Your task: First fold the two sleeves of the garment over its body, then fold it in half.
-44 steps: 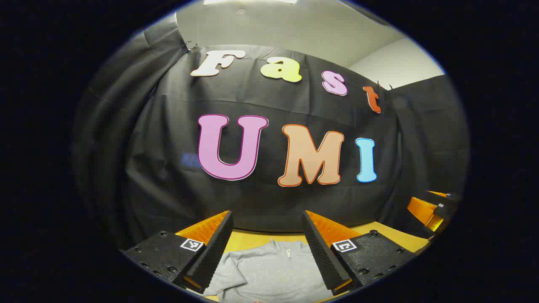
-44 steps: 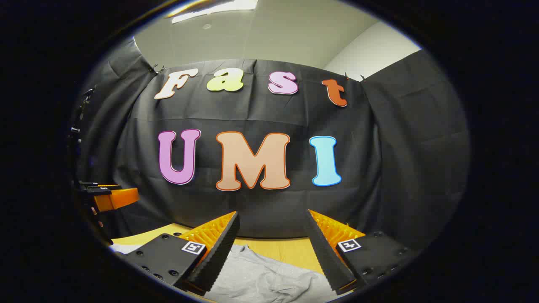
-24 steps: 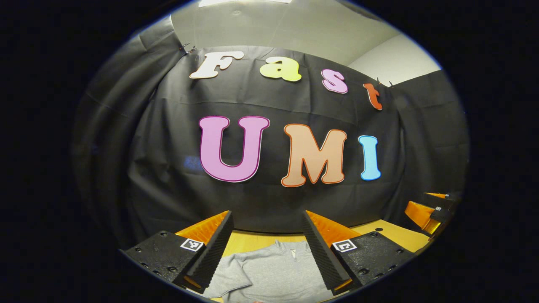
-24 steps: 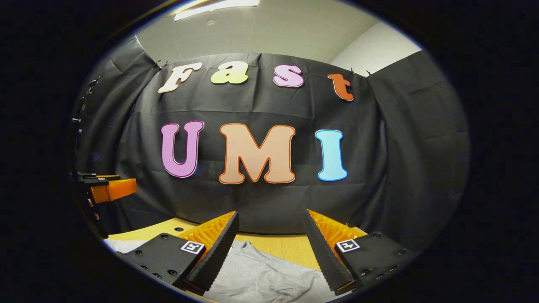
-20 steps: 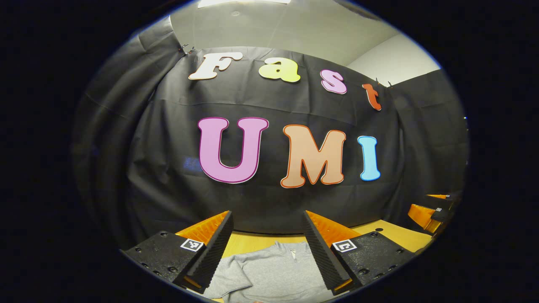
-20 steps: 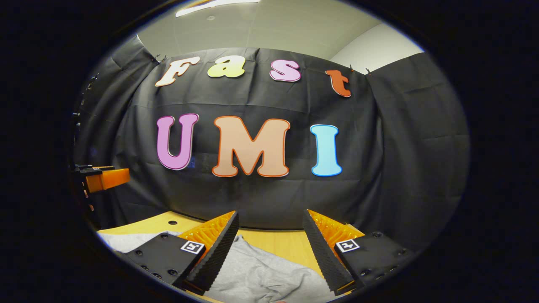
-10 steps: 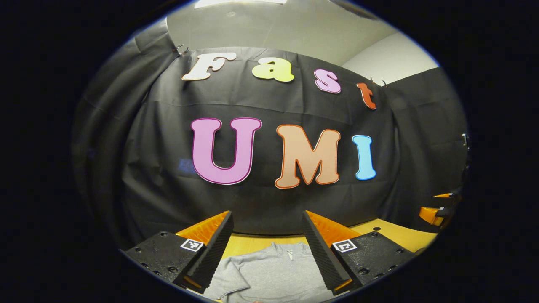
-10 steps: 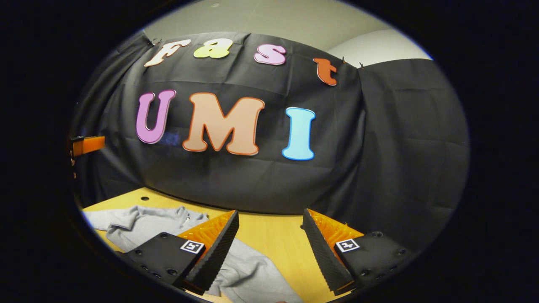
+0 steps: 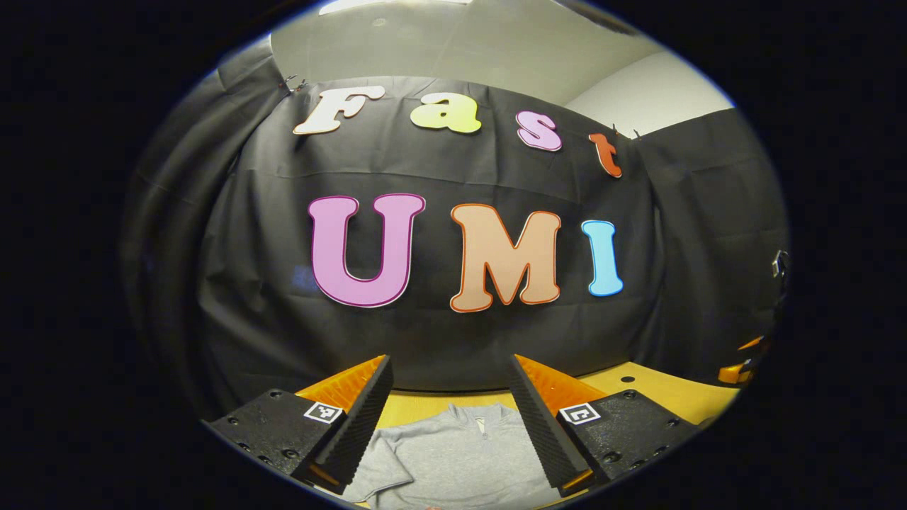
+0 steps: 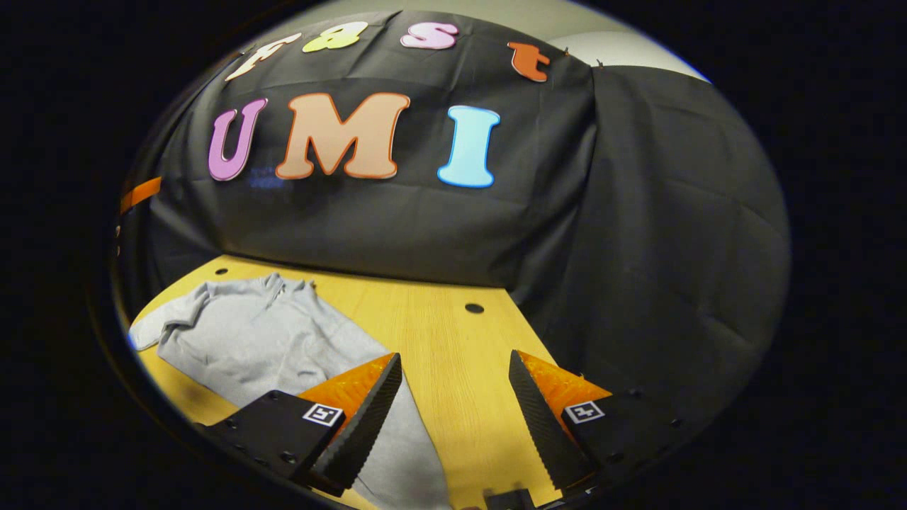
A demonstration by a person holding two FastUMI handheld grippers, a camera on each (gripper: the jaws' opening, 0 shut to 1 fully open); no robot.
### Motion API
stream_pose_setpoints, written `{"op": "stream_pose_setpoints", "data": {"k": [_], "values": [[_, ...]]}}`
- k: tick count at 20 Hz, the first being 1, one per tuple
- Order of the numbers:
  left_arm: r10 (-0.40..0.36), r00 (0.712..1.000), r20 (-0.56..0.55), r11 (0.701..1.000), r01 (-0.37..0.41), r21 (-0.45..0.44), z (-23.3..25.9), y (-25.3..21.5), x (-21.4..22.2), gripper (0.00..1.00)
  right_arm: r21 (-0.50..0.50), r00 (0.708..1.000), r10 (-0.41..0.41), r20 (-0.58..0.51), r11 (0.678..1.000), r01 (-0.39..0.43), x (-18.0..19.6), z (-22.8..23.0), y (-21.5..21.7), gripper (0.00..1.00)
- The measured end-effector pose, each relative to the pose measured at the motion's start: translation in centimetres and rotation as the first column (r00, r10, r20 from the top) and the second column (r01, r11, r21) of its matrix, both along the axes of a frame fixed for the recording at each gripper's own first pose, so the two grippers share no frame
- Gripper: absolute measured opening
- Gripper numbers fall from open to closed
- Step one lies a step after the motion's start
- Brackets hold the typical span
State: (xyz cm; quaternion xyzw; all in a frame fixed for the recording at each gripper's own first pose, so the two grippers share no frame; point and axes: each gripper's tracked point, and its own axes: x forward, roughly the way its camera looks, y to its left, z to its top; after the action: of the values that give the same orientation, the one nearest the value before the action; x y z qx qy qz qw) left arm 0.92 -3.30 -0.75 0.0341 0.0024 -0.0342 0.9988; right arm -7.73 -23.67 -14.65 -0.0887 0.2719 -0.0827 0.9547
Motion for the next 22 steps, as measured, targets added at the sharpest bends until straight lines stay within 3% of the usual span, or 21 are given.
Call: {"op": "stream_pose_setpoints", "data": {"k": [6,11,17,22], "values": [[-0.022,1.0,-0.016,1.0,0.022,0.0,-0.7,-1.6,0.0,0.95,0.078,0.972,0.028,-0.232,0.997,-0.01,-6.4,-6.4,-0.1,0.98],[-0.027,0.999,-0.027,1.0,0.027,0.005,-1.0,-2.2,-0.4,0.95,0.114,0.92,0.069,-0.387,0.993,-0.026,-11.3,-10.7,0.9,0.98],[-0.014,0.999,-0.046,1.0,0.014,0.0,-1.7,-2.2,-0.9,0.95,0.117,0.852,0.053,-0.521,0.993,0.01,-15.2,-14.4,0.8,0.98],[-0.01,0.998,-0.054,1.0,0.01,0.0,-2.1,-2.1,-1.0,0.95,0.128,0.798,0.005,-0.603,0.988,0.091,-18.0,-16.9,0.2,0.98]]}}
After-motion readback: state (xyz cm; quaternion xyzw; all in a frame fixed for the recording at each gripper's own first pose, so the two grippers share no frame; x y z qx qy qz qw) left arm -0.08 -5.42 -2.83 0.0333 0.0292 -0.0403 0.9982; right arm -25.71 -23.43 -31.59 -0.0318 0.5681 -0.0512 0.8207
